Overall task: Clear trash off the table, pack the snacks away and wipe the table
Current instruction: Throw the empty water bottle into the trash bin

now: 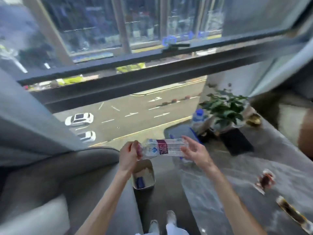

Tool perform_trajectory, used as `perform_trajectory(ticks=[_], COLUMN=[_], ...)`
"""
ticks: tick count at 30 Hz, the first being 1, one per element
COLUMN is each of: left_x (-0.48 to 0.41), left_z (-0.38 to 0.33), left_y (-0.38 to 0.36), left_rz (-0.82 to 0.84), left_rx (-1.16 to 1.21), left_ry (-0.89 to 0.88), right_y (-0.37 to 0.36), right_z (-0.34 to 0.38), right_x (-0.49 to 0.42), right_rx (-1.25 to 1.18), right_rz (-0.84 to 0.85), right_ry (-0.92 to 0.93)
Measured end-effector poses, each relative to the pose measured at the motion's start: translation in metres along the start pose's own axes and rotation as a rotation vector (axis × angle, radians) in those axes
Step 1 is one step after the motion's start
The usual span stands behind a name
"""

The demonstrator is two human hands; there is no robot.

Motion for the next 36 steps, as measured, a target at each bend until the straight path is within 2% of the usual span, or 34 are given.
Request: perform_trajectory(ticks=[6,9,14,18,23,26,30,32,34,36], left_x=[-0.019,-0.029,-0.051,-0.072,-0.106,-0.153,-0.236,-0.289,-0.332,-0.38], left_z=[0.014,0.017,0.039,0.059,0.083,0.13,0.237,0.303,0.344,0.398], left_y=[0.037,0.045,0.055,0.06,0.063,0.062,0.039,0.023,0.012,-0.008], left_rz=[-0.174,-0.206,-0.19,-0.177,-0.126,-0.114,-0.065,-0.04,-0.014,0.051], left_rx=[0.122,0.186,0.297,0.356,0.377,0.395,0.322,0.185,0.005,-0.184], left_ry=[0.005,0.052,0.195,0.288,0.42,0.529,0.663,0.681,0.682,0.659], right_y=[-0.041,-0.053,-0.071,-0.086,-0.112,-0.125,-0.133,-0.134,-0.137,-0.137], right_z=[-0.001,-0.009,-0.044,-0.078,-0.103,-0.148,-0.27,-0.355,-0.41,-0.484], right_x=[-0.059,-0.081,-0.103,-0.111,-0.12,-0.128,-0.135,-0.128,-0.119,-0.11], right_rx=[0.02,0.005,-0.09,-0.077,-0.228,-0.248,-0.232,-0.269,-0.344,-0.383], right_rz=[0.234,0.324,0.301,0.271,0.11,0.018,-0.135,-0.241,-0.368,-0.484], right_ry=[0.021,-0.021,-0.178,-0.299,-0.455,-0.534,-0.707,-0.865,-1.023,-1.088])
Point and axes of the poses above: each hand's wrist, its own x-axis away from the middle knuckle, its own y-axis out of the back of the hand, z = x × y, the point moved 4 cm from there along -x, towards the middle knuckle, and after that the axes turned 15 degrees about y, right-handed, at the moved point
